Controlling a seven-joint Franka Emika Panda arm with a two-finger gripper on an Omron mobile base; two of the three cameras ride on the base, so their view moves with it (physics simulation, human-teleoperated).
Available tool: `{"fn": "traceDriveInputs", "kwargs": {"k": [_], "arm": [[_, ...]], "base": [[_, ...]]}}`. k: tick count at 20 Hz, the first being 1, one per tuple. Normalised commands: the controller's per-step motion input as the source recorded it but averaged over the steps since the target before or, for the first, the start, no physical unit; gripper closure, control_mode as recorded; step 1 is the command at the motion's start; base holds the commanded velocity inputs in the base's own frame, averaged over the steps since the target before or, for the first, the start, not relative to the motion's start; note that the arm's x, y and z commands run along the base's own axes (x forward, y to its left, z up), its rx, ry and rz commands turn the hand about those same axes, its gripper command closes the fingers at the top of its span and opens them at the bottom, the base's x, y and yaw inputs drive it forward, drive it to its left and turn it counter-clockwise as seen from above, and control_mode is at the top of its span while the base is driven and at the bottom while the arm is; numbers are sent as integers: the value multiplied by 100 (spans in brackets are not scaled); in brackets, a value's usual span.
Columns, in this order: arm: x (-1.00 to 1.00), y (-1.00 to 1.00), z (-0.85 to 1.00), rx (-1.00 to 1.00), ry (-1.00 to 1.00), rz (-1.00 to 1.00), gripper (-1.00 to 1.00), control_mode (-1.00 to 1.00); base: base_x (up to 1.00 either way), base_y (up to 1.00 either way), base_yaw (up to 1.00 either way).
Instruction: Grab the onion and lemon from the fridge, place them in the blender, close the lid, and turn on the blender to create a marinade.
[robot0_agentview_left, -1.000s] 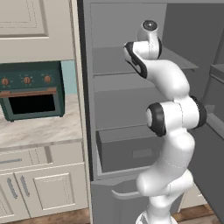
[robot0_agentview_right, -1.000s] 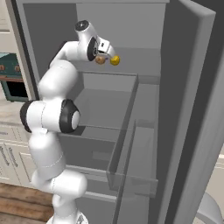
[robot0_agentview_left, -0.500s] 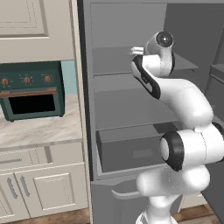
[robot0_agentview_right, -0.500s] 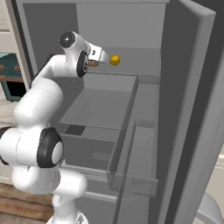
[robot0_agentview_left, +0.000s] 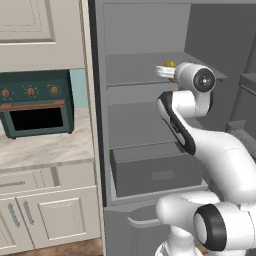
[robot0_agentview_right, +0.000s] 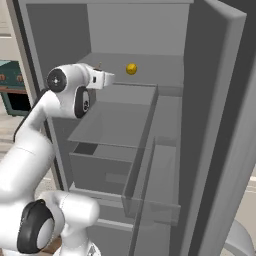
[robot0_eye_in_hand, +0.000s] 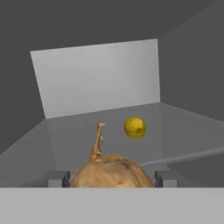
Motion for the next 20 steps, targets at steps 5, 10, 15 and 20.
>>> {"fn": "traceDriveInputs", "kwargs": {"k": [5,10,15,20], "arm": [[-100,8,40,0,-2,0,100,-100],[-100,3,30,1,2,0,100,-100],[-97,1,35,6,30,1,100,-100],[-100,0,16,10,47,7,100,-100]], "base": [[0,0,0],[0,0,0],[0,0,0],[0,0,0]]}}
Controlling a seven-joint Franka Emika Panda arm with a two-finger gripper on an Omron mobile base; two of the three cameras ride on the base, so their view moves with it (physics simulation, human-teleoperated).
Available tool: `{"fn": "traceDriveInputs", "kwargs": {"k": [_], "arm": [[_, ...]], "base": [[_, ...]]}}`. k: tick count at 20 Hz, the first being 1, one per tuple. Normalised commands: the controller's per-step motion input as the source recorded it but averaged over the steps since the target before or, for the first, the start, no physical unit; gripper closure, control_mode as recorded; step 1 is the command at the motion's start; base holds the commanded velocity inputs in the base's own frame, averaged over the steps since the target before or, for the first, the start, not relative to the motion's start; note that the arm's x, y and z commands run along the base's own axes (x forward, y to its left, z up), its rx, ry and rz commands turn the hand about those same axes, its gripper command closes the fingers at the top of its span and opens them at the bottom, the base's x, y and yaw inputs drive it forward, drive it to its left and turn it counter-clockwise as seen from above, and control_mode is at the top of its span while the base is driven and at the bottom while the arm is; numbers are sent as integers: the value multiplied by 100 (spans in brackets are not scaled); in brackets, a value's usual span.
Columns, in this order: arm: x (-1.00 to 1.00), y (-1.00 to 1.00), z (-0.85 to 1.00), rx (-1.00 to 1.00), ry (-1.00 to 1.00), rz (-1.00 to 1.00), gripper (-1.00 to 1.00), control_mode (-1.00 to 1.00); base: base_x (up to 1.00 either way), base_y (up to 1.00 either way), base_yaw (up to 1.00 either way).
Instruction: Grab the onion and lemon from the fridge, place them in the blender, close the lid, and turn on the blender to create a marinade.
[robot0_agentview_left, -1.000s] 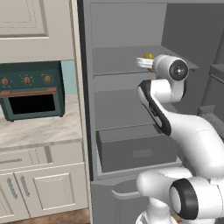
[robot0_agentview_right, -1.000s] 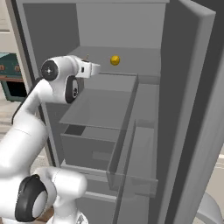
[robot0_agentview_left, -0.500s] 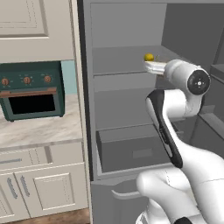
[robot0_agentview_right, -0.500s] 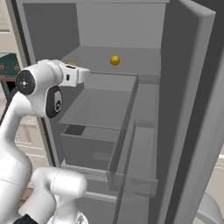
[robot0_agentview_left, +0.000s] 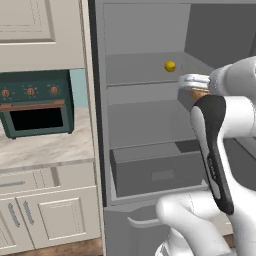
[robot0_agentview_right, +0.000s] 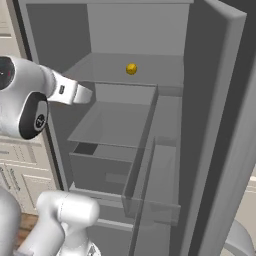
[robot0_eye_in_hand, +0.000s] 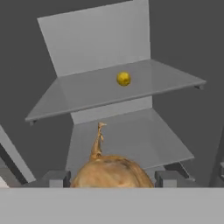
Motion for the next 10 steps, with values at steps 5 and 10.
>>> {"fn": "traceDriveInputs", "kwargs": {"k": [5,10], "arm": [[-55,10,0,7,38,15,100,-100],[-1,19,-11,5,17,8,100,-100]], "base": [[0,0,0],[0,0,0]]}}
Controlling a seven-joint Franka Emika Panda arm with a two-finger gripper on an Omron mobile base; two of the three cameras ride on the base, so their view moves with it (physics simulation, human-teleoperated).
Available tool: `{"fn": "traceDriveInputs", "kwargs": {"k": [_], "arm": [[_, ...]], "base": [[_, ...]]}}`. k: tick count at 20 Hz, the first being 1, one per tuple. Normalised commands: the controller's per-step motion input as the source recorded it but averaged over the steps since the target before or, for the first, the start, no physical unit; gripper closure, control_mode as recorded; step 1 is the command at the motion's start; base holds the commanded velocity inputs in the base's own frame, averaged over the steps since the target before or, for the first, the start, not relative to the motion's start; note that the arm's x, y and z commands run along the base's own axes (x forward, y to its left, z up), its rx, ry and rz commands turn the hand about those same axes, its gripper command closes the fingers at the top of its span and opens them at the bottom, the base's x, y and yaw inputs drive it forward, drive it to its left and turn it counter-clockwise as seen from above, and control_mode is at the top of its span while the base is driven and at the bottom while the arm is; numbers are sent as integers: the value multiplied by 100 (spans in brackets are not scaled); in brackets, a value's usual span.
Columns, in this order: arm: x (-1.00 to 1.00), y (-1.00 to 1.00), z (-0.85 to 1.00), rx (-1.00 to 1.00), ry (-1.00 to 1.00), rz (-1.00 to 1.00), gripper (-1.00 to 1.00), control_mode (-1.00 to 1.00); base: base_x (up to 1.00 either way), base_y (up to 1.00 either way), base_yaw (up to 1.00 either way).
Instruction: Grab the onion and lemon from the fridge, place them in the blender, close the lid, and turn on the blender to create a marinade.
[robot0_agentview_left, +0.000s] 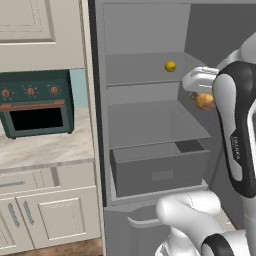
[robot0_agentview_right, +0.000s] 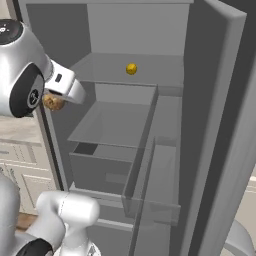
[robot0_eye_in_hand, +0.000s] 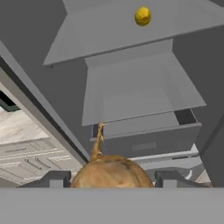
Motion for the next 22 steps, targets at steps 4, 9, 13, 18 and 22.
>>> {"fn": "traceDriveInputs", "kwargs": {"k": [4,9,13,18,22], "arm": [[0,4,-1,4,5,0,100,-100],[-24,-3,-43,-5,0,2,100,-100],[-41,-3,-67,-7,-9,7,100,-100],[-7,0,-28,-1,-15,7,100,-100],[0,0,0,0,-2,2,100,-100]], "base": [[0,0,0],[0,0,0],[0,0,0],[0,0,0],[0,0,0]]}}
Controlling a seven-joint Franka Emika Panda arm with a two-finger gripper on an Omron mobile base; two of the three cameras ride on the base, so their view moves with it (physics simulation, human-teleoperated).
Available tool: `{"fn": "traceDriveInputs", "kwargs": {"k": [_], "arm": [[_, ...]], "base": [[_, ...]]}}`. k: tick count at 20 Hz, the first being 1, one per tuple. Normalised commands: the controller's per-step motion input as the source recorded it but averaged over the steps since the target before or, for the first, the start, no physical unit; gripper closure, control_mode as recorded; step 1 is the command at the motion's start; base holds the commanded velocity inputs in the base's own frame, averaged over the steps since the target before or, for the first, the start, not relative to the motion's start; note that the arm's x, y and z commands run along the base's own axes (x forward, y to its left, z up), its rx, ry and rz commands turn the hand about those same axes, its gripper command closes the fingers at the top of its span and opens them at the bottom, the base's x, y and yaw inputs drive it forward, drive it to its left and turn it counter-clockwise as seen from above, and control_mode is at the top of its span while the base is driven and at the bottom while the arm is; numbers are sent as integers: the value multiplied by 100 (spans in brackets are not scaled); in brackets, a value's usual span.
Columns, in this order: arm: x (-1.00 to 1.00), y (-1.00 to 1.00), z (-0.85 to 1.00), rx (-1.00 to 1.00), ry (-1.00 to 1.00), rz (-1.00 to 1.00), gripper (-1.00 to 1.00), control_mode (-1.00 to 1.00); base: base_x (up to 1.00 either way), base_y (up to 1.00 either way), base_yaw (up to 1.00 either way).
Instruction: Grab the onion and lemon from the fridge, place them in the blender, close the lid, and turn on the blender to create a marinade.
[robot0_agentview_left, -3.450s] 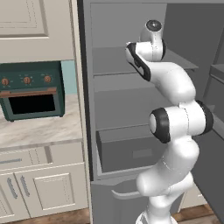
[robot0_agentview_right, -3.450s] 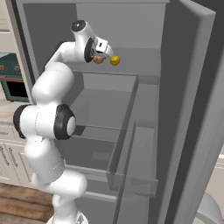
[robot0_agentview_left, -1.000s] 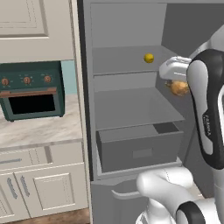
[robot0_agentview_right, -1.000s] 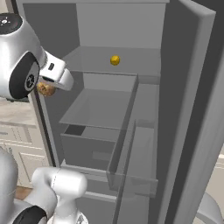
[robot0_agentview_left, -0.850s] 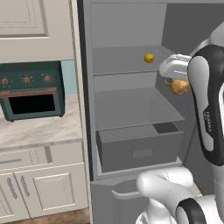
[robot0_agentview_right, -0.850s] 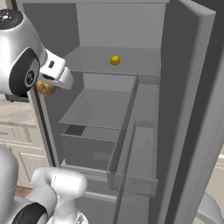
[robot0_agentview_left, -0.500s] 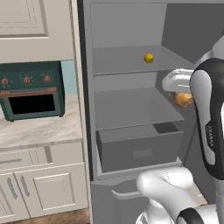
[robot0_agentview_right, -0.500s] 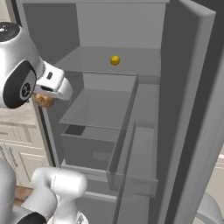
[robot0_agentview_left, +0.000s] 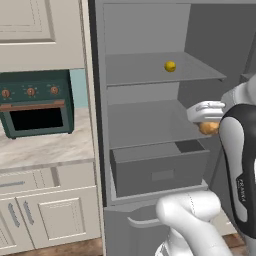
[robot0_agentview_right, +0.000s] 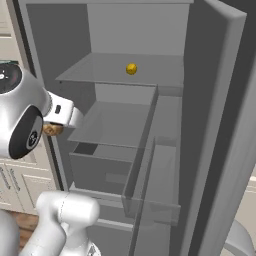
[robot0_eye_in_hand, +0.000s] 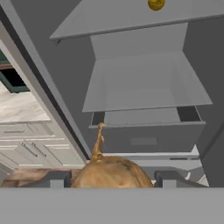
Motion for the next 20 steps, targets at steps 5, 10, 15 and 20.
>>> {"fn": "traceDriveInputs", "kwargs": {"k": [5,10,15,20], "arm": [[0,0,0,0,0,0,100,-100],[-15,0,-1,0,0,0,100,-100],[0,0,0,0,0,0,100,100],[0,0,0,0,0,0,100,100]], "base": [[0,0,0],[0,0,0],[-35,0,6],[-33,15,27]]}}
